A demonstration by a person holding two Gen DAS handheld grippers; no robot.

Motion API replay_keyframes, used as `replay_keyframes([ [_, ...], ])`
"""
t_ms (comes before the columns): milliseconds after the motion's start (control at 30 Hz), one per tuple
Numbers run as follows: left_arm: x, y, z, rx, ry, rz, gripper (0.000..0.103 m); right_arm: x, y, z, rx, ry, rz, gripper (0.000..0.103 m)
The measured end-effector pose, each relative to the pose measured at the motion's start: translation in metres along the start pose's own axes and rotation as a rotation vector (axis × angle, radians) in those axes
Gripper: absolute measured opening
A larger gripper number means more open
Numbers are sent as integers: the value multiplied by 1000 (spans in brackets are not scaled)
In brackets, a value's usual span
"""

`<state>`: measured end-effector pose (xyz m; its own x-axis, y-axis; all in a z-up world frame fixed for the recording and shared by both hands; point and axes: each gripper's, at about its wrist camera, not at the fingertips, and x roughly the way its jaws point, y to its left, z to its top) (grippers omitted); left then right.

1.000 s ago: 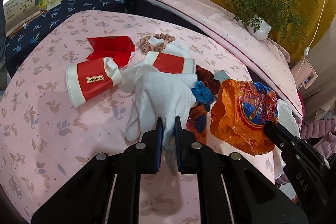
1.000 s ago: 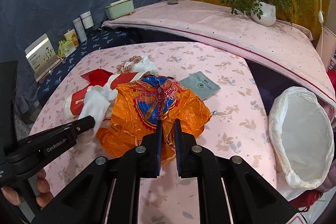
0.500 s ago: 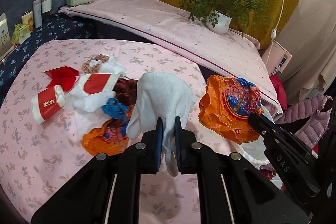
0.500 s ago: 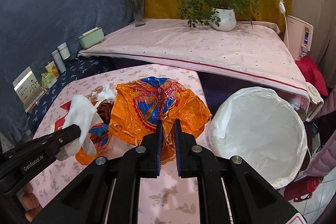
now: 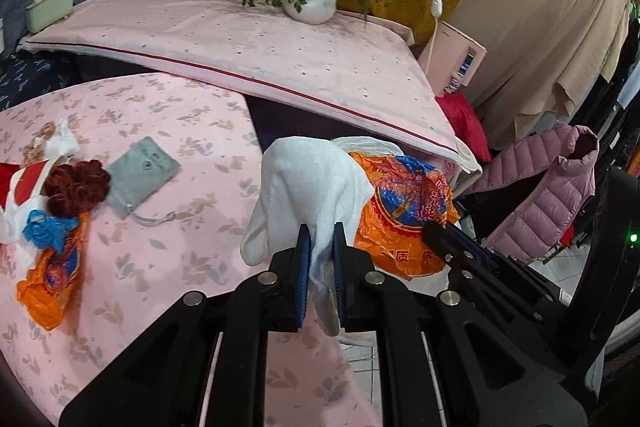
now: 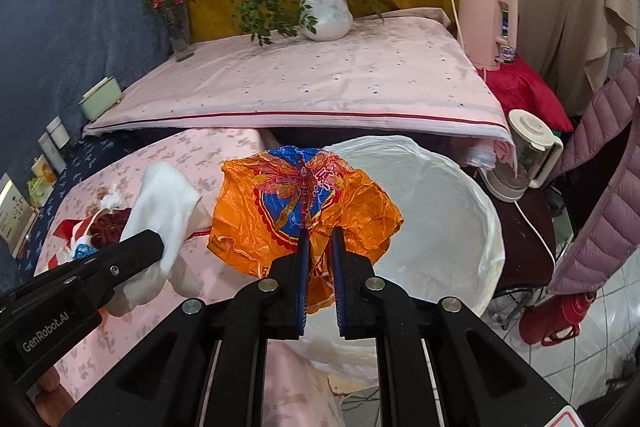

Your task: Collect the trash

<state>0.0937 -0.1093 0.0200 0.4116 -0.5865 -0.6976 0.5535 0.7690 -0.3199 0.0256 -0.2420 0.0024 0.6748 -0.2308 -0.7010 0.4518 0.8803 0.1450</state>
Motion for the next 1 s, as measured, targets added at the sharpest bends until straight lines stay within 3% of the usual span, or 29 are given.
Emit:
replay_keyframes([
  [333,40,-29,5,30,38,-45,13,12,-43,0,59,14,-70,11],
  [400,41,-30,6,32,33,-43,17,13,-45,0,61,13,-76,11],
  [467,39,-28,8,23,18,-26,48,13,-46,1,63,7,-87,18],
  [533,34,-25,9,12,-16,5,63,13,-46,3,68,2,-93,21],
  [633,28,-19,11,16,-38,38,63,11,-43,4,66,-8,-91,33],
  [1000,5,18,1,-32,-63,171,64,1,-7,3,6,-22,-43,45],
])
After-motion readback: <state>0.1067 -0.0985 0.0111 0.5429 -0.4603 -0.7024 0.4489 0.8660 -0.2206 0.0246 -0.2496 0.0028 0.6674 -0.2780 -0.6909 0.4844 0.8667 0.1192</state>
